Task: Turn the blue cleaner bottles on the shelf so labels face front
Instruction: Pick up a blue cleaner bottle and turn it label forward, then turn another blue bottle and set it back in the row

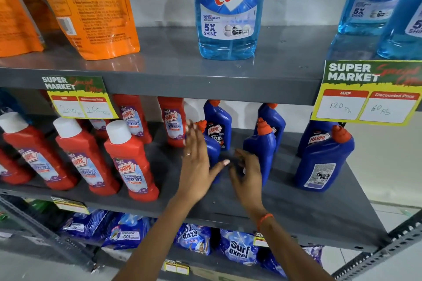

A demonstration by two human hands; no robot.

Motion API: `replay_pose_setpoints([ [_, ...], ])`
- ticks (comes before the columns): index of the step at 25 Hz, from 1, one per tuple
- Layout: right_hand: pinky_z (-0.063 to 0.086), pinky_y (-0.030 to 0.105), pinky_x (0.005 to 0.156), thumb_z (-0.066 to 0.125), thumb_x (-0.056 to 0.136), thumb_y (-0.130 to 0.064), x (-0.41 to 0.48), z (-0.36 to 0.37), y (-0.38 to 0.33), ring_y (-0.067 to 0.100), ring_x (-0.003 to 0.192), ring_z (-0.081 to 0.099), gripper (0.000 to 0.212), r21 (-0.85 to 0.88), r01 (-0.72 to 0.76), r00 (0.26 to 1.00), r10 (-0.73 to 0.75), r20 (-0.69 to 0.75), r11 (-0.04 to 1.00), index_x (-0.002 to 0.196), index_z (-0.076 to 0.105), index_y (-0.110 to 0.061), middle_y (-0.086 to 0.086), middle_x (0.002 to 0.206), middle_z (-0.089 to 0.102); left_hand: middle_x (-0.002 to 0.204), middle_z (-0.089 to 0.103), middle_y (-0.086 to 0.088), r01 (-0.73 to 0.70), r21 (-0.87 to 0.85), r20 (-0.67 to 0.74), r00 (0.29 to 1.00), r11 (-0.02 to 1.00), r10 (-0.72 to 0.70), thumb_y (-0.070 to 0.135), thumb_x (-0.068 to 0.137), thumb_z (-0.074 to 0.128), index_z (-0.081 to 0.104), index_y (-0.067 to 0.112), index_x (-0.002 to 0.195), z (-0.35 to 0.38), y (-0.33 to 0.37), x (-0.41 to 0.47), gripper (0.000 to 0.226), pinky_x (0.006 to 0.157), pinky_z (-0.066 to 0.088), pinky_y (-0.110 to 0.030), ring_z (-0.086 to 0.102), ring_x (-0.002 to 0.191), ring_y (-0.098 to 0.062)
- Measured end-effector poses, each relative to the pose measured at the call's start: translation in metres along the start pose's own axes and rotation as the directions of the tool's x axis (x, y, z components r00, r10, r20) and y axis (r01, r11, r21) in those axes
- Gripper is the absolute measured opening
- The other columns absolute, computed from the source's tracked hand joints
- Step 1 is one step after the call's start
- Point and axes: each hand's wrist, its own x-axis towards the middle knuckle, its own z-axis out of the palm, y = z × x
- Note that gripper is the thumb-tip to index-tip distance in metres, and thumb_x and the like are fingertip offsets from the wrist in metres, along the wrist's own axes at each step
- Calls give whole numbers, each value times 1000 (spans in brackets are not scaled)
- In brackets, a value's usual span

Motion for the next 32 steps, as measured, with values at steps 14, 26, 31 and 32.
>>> replay_pose_setpoints([
  [14,50,33,76,72,76,-7,9,-63,51,28,91,61,37,27,-409,911,407,65,912,105,53,-20,10,99,65,138,45,-10,13,-343,538,823,939,185,32,79,70,38,18,134,52,47,80,65,103,37,-33,44,127,-25],
  [26,34,45,110,81,56,-37,-4,-64,34,29,132,35,118,-270,-358,924,380,34,894,145,9,-9,14,147,32,84,71,0,144,-351,173,981,925,-87,65,62,65,63,17,90,62,84,54,56,67,55,-37,66,78,-20],
  [31,52,34,72,71,56,-22,6,-95,45,20,80,57,42,200,-408,903,362,231,891,96,58,-17,8,85,64,98,67,6,445,-793,527,844,416,101,7,86,61,56,12,115,60,65,53,31,71,54,-16,66,87,-3],
  [32,52,32,73,69,59,-16,10,-98,44,21,81,57,35,219,-418,894,357,273,882,93,59,-17,7,84,64,100,66,4,466,-793,544,832,392,110,4,86,60,56,14,113,64,61,53,30,73,54,-16,65,89,-5],
])
